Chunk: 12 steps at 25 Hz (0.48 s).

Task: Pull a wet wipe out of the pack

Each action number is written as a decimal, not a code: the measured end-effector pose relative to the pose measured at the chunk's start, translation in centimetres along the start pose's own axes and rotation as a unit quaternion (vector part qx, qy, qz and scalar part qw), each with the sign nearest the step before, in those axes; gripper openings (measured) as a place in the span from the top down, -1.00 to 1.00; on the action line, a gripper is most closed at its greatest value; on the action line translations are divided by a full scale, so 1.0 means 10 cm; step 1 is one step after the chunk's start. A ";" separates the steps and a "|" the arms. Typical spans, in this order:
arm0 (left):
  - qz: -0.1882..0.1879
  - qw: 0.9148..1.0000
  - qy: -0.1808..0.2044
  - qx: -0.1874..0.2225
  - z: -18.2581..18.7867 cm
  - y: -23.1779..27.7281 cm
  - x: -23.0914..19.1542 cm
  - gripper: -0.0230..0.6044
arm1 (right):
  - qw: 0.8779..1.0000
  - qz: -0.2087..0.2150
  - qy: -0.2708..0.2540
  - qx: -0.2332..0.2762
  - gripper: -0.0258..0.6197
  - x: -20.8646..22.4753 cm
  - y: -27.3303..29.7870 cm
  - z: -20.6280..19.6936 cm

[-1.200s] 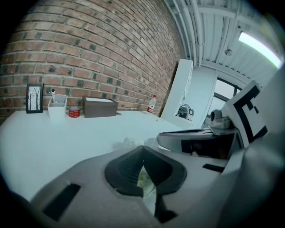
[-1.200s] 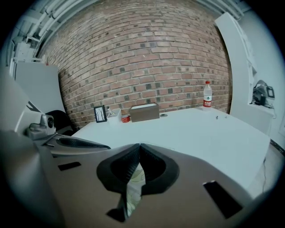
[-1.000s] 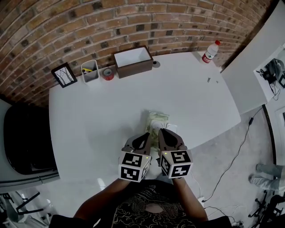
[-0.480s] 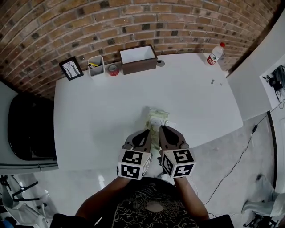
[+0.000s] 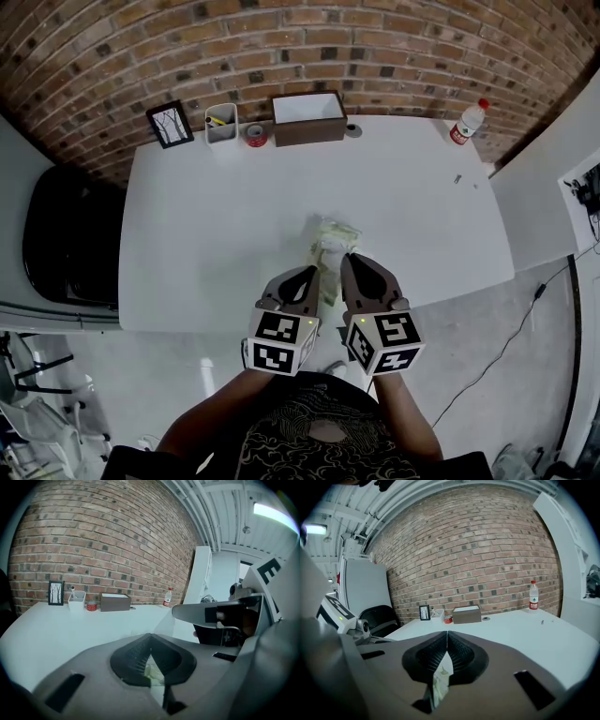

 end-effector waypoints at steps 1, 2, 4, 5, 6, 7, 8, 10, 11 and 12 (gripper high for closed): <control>0.002 1.000 0.000 0.002 0.00 -0.02 0.02 0.89 | 1.000 0.002 -0.002 0.003 0.87 -0.01 -0.03 0.01; 0.005 1.000 0.001 0.005 -0.01 -0.05 0.04 0.89 | 1.000 0.004 -0.004 0.006 0.87 -0.02 -0.07 0.02; 0.009 1.000 0.000 0.010 -0.01 -0.10 0.08 0.89 | 1.000 0.007 -0.009 0.011 0.87 -0.04 -0.14 0.04; 0.011 1.000 0.000 0.012 -0.02 -0.12 0.09 0.89 | 1.000 0.009 -0.012 0.014 0.87 -0.05 -0.17 0.05; 0.014 1.000 -0.001 0.014 -0.02 -0.14 0.11 0.89 | 1.000 0.009 -0.014 0.017 0.87 -0.05 -0.20 0.06; 0.016 1.000 -0.001 0.015 -0.03 -0.17 0.13 0.89 | 1.000 0.010 -0.018 0.022 0.87 -0.05 -0.24 0.07; 0.019 1.000 0.000 0.015 -0.03 -0.19 0.15 0.89 | 0.999 0.010 -0.021 0.028 0.87 -0.04 -0.27 0.08; 0.022 1.000 0.001 0.018 -0.04 -0.24 0.21 0.89 | 0.999 0.012 -0.023 0.034 0.87 -0.05 -0.34 0.08; 0.023 1.000 0.000 0.019 -0.04 -0.27 0.23 0.89 | 0.999 0.014 -0.025 0.035 0.87 -0.06 -0.38 0.07; 0.025 0.999 -0.001 0.021 -0.04 -0.29 0.26 0.89 | 0.999 0.017 -0.026 0.035 0.87 -0.07 -0.41 0.05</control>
Point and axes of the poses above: the fingertips, and each gripper's own axes: y forward along the fingers, x to its right, z out of its top, the point moved 5 cm from there along -y, backward along the fingers, and after that the axes turned 4 degrees about z, right-handed, at the moved point
